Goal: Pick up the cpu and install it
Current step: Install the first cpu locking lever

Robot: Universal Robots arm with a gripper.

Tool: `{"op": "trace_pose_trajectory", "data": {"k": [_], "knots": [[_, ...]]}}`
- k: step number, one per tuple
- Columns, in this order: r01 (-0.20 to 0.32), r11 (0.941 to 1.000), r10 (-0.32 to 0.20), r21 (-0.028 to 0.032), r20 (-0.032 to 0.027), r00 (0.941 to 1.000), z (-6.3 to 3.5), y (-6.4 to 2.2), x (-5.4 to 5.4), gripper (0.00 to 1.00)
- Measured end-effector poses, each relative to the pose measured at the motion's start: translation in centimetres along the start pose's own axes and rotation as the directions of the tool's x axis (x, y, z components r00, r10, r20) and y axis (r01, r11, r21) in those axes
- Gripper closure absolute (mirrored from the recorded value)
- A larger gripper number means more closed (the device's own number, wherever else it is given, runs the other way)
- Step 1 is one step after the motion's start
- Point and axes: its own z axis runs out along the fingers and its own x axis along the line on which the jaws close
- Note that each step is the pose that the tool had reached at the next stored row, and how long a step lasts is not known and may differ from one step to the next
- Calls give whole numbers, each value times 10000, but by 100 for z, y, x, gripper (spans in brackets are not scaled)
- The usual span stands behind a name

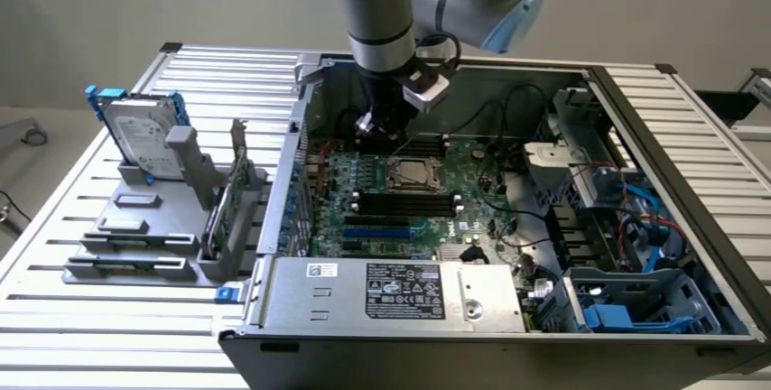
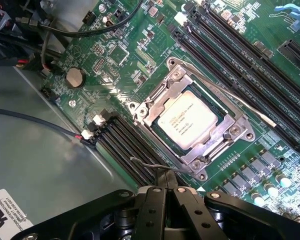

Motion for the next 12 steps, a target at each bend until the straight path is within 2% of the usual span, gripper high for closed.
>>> {"op": "trace_pose_trajectory", "data": {"k": [12], "knots": [[51, 10000, -52, -75, -90, 9999, 83, 15, -8, 89]]}}
